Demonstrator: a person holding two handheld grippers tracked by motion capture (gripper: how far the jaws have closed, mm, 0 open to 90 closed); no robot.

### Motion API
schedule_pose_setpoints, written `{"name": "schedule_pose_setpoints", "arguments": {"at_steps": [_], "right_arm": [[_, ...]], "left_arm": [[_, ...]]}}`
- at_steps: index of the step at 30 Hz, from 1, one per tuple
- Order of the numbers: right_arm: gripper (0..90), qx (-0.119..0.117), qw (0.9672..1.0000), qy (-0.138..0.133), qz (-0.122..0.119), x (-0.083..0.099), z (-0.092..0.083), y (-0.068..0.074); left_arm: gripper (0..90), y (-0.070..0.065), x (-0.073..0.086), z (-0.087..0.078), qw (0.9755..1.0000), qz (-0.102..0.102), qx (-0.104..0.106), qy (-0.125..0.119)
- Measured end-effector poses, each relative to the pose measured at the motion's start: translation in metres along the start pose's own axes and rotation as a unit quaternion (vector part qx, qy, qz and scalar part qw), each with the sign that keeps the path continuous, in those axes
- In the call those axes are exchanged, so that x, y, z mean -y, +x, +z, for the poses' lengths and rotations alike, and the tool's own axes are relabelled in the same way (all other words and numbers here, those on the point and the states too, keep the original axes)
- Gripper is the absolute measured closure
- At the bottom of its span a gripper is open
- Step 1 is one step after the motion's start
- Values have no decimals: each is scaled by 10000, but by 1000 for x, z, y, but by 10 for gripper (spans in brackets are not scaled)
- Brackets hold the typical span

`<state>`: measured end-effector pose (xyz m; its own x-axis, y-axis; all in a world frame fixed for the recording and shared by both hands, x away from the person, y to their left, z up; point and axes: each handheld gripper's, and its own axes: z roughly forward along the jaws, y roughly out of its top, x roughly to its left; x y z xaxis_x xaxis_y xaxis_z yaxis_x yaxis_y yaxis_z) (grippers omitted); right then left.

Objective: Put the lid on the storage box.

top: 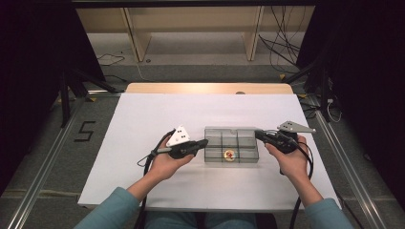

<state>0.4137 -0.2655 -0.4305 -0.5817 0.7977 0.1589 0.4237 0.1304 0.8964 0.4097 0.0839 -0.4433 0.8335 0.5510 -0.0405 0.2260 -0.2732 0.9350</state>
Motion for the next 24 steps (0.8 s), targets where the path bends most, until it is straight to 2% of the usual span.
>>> {"name": "schedule_pose_setpoints", "arguments": {"at_steps": [24], "right_arm": [[900,16,9999,106,-5,9,-9,1]], "left_arm": [[895,2,-2,1,10000,44,-24,-81]]}}
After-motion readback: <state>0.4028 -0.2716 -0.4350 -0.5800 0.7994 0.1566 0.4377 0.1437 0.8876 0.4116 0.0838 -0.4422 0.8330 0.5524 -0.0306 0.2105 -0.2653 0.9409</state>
